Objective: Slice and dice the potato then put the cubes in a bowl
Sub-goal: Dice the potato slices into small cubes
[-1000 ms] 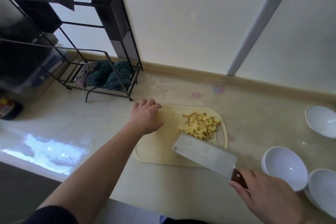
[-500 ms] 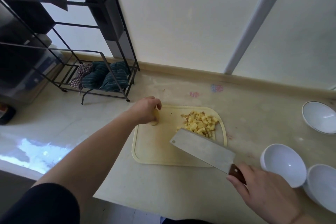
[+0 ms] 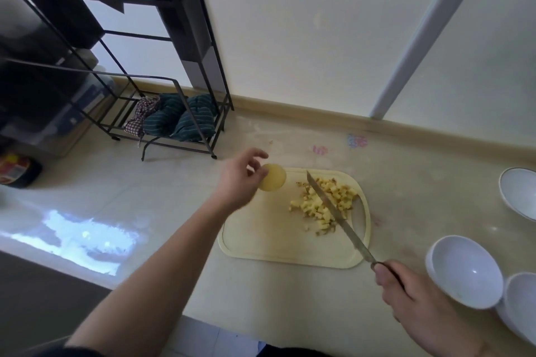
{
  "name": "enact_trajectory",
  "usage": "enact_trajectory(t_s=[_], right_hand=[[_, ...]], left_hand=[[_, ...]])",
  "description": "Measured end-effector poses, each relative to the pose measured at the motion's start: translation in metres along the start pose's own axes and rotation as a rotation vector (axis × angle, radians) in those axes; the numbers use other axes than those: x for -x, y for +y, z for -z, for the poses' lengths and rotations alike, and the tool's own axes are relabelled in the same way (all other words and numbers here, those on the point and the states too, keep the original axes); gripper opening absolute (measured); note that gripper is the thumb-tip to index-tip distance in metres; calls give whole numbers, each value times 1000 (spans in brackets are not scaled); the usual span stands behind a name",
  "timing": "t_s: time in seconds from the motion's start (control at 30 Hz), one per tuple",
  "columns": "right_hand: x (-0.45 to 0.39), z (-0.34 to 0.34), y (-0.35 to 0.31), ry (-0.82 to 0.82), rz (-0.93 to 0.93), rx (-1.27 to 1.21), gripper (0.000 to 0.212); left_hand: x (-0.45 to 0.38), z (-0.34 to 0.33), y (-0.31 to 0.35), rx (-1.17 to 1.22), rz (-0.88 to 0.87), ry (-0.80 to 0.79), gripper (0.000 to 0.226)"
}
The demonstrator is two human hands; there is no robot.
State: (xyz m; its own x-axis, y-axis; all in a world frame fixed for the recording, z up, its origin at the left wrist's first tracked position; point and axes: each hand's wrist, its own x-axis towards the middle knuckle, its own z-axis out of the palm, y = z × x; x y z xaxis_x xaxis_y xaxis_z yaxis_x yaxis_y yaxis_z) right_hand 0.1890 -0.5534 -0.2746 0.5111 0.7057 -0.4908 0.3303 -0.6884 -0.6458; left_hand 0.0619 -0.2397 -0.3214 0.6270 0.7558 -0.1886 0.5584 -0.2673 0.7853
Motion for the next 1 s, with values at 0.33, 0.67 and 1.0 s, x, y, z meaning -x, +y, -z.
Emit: enact_trajectory(t_s=[0.33, 0.67, 1.0], right_hand=[[-29, -73, -26, -277, -257, -744, 40], [-38, -77, -6, -155, -293, -819, 49], [-31, -102, -27, 85, -23, -176, 44]], left_hand=[[109, -39, -58, -297, 112, 65, 45], [90, -42, -77, -422, -81, -53, 68], [65, -79, -68, -600, -148, 100, 84]])
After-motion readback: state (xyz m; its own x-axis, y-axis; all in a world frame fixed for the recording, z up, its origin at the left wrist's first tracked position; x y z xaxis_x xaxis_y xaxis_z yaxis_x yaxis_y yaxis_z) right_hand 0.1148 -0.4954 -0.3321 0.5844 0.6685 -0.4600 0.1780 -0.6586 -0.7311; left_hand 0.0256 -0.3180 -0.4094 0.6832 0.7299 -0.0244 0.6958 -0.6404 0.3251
